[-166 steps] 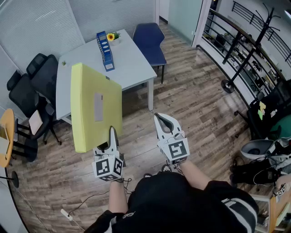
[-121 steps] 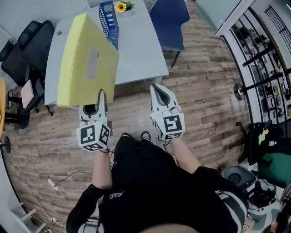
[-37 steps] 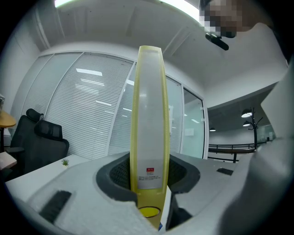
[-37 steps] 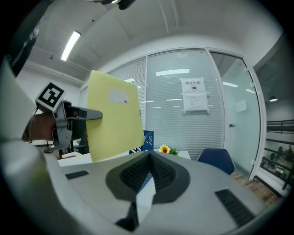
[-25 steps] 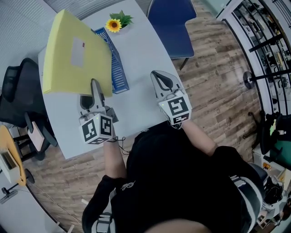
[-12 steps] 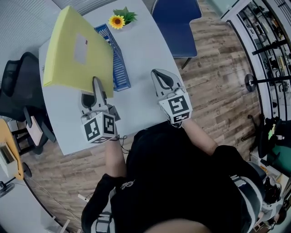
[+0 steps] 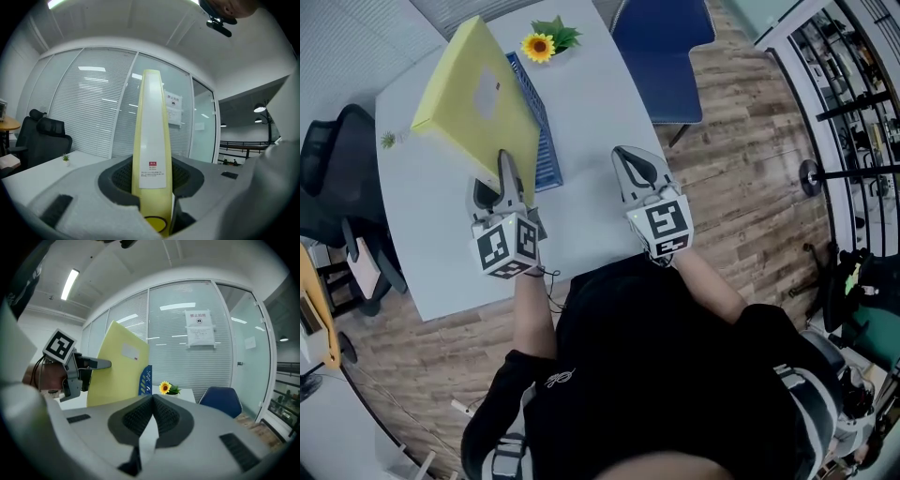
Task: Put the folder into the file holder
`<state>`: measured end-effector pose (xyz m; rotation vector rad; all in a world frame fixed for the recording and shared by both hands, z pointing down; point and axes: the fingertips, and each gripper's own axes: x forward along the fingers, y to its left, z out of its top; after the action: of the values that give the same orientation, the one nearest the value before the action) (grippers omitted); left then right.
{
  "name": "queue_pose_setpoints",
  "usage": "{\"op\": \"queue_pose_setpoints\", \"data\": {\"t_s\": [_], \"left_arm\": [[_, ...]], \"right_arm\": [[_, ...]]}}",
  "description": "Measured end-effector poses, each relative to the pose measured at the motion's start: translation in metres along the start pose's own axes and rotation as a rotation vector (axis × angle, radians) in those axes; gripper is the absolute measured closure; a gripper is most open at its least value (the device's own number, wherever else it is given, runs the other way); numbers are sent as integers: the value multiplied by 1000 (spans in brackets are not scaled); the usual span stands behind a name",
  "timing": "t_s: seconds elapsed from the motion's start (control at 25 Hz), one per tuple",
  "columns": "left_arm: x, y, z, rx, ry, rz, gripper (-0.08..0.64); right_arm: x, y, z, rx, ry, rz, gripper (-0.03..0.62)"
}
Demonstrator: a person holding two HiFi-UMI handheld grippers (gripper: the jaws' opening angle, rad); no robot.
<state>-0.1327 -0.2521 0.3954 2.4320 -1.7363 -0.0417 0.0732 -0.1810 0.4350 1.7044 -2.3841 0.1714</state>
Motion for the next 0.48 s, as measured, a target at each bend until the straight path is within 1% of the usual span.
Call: {"op": "queue_pose_setpoints", "data": {"t_s": [0.2,0.48], "left_arm": [[7,0,-12,13,17,12,400],[6,1,-33,36,55,24,391]], "right_arm": [[5,-10,-6,6,11,9,588],[24,-13,-17,32,8,48,588]]}}
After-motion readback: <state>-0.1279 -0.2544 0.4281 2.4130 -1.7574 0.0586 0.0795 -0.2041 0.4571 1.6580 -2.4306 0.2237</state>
